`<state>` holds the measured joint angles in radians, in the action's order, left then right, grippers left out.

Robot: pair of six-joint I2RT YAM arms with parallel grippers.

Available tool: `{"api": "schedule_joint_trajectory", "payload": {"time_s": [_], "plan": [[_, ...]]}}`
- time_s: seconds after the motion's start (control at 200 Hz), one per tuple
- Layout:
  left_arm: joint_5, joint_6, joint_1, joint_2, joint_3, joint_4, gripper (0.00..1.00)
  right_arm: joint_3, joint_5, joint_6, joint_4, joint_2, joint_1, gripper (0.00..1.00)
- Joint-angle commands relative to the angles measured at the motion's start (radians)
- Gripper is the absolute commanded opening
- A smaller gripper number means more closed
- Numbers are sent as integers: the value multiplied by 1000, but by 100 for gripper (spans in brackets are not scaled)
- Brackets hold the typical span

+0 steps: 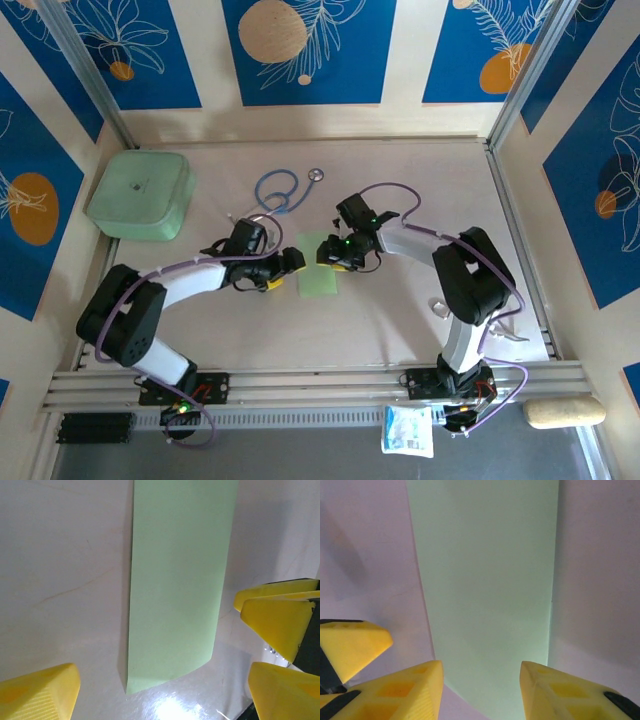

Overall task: Fold a paper plane with a square sheet of paper (pick it up from the middle)
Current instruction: Third fold the triangle at the center of the table.

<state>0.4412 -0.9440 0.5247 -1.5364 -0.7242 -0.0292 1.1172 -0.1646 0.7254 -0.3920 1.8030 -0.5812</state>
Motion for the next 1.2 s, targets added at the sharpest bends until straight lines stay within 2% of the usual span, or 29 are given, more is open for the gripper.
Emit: {"api": "schedule_joint_trajectory", "payload": {"time_s": [0.0,0.245,0.37,0.54,0.68,1.196], "plan": [[-7,-60,14,-34,-32,37,86,16,-56,29,45,29,2,45],[5,-83,26,-70,-49,22,80,21,-54,20,47,99,9,45],[22,-71,32,-76,-51,-11,72,14,-12,9,10,126,13,44],[54,-42,32,-94,-72,-50,57,-8,0,0,4,148,24,43],[63,-26,33,-116,-99,-76,52,-10,3,-5,1,157,26,40],[132,-47,34,-191,-136,-43,51,-32,-41,-11,13,165,47,39]]}}
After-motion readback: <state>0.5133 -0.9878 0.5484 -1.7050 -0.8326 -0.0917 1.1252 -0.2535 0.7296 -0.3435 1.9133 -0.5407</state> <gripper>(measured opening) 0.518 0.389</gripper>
